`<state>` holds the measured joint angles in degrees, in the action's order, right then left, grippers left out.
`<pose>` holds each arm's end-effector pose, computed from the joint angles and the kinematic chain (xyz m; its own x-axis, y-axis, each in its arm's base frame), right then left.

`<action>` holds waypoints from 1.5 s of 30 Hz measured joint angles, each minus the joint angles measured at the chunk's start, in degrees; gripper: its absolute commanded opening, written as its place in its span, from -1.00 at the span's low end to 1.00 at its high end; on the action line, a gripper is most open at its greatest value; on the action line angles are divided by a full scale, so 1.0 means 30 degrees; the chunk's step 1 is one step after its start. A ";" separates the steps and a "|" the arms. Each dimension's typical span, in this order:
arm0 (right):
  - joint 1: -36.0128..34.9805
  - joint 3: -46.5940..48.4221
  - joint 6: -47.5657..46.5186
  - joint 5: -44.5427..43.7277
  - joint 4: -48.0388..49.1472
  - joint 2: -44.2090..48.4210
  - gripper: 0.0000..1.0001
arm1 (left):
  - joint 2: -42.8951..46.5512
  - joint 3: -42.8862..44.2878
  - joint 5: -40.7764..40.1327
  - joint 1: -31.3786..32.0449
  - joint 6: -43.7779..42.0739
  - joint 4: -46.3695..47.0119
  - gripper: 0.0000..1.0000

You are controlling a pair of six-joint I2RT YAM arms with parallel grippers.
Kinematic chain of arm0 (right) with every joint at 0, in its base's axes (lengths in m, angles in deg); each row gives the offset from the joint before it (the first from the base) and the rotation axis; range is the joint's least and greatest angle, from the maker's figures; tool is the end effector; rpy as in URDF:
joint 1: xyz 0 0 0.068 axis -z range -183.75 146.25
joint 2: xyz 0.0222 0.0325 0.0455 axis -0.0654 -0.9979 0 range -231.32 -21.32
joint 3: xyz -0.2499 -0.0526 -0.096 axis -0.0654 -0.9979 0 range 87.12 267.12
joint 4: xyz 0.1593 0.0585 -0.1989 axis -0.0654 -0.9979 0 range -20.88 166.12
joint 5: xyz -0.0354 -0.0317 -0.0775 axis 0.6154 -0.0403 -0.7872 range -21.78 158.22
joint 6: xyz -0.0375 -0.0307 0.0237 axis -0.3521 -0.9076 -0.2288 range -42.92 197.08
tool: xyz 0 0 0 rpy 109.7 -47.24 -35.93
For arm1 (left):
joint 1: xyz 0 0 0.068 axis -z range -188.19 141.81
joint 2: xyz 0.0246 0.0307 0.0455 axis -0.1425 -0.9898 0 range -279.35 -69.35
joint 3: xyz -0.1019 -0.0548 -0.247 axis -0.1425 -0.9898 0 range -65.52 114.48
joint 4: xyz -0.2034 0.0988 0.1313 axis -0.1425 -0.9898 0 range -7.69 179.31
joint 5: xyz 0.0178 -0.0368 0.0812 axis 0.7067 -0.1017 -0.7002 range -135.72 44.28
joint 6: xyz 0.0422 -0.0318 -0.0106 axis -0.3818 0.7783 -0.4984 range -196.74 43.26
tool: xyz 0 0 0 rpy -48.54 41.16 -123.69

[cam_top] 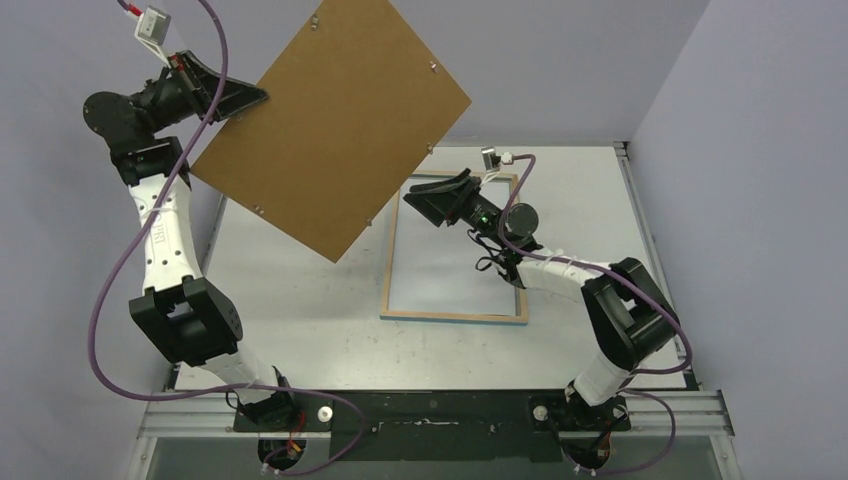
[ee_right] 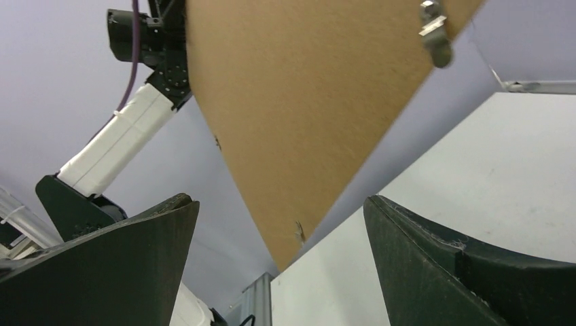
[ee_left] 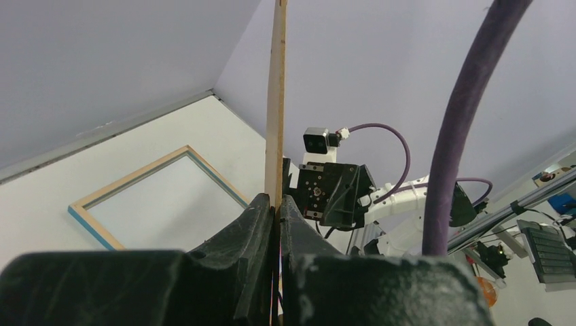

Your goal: Put the photo into the frame

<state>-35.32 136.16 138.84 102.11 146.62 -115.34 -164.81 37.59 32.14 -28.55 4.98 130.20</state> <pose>0.2858 0.1989 0.2907 -0.5869 0.4978 -0.6386 -0.7318 0.0114 0.6814 0.3250 0.0836 0.5295 -0.4269 -0.3804 -0.8204 0.7721 0.3188 -0.5497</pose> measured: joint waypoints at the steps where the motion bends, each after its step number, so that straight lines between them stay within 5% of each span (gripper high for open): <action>1: -0.0153 0.0182 -0.0022 -0.0102 0.0109 -0.0080 0.97 | 0.0000 -0.0131 -0.0036 0.0000 0.0146 0.0160 -1.00; 14: -0.1260 0.1144 -0.0291 -0.3577 0.0663 -0.1843 0.73 | 0.0087 -0.1224 -0.0364 -0.0087 0.2426 0.2448 -1.00; 27: -0.1639 0.1421 0.1129 -0.4794 0.3475 -0.3009 -0.37 | 0.1508 -0.5705 -0.1610 -0.0124 0.2062 0.2361 -1.00; 36: -0.1399 0.1676 0.2783 -0.5144 0.4131 -0.2871 -0.76 | 0.3096 -0.7111 -0.3330 0.0044 -0.3534 -0.3905 -1.00; 42: -0.0823 0.0831 0.2477 -0.5217 0.0262 -0.0146 -0.62 | 0.3220 -0.7169 -0.4699 0.0772 -0.8553 -1.0040 -1.00; 45: -0.0408 0.0831 0.2455 -0.5107 -0.1144 0.0758 -0.83 | 0.3257 -0.7482 -0.5253 0.1253 -0.9857 -1.1788 -1.00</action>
<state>-36.54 138.65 146.20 86.79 143.19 -113.07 -155.04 15.14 16.38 -24.79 -24.60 94.83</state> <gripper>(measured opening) 0.188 0.044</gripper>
